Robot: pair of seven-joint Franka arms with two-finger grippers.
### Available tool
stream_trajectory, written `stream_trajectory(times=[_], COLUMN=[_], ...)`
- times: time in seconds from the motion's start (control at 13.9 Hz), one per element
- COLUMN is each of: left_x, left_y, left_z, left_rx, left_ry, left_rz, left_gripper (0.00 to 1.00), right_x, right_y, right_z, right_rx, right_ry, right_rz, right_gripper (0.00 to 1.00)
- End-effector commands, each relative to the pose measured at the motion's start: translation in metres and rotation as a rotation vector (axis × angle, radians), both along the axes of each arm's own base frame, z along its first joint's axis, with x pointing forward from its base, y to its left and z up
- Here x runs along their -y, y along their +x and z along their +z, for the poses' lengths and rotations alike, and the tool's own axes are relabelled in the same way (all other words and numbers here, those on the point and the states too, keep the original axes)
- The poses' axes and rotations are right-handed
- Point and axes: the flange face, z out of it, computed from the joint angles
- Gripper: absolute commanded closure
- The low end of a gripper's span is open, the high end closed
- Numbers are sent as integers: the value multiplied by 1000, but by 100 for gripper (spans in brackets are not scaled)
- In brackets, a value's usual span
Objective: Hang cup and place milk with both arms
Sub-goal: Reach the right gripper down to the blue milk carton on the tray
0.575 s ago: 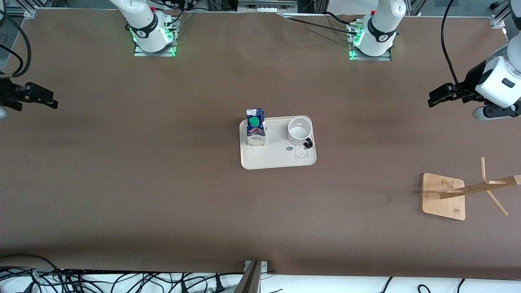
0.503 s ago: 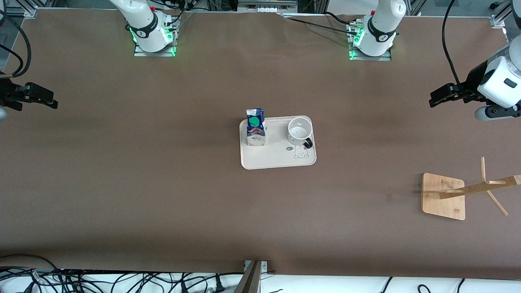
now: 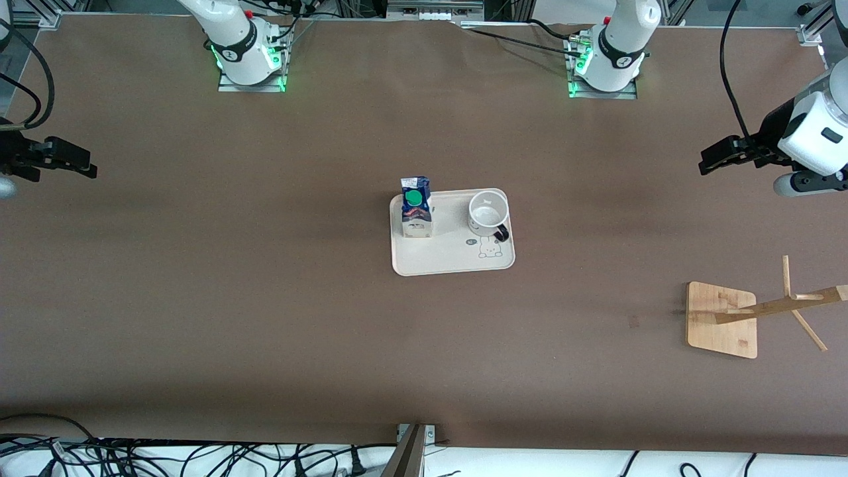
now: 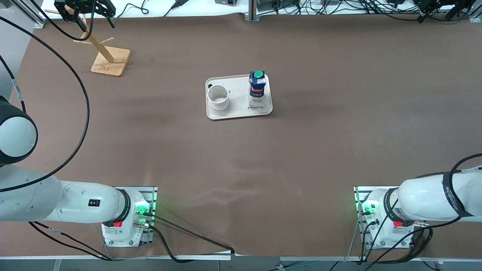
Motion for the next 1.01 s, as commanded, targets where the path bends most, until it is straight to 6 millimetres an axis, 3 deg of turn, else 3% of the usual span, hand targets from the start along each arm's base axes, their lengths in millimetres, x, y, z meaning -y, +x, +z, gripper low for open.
stream_trajectory(times=[0.0, 0.22, 0.36, 0.5, 0.72, 0.93], left_x=[2, 6, 7, 6, -10, -2], left_y=[-3, -3, -1, 0, 5, 7], left_z=[5, 6, 5, 9, 13, 10], left_rx=[12, 16, 22, 28, 40, 32], left_ry=[-19, -19, -19, -18, -18, -17], left_rz=[4, -2, -4, -4, 17, 10], left_gripper=[0, 0, 0, 0, 0, 0], right_x=[-34, -126, -170, -226, -281, -358], right_y=[3, 20, 29, 29, 26, 10], right_z=[-5, -37, -47, -63, -77, -83], right_rx=[-21, -44, -17, -22, -14, 23], right_ry=[41, 57, 157, 188, 178, 174], right_rz=[44, 143, 65, 54, -7, -41], right_gripper=[0, 0, 0, 0, 0, 0])
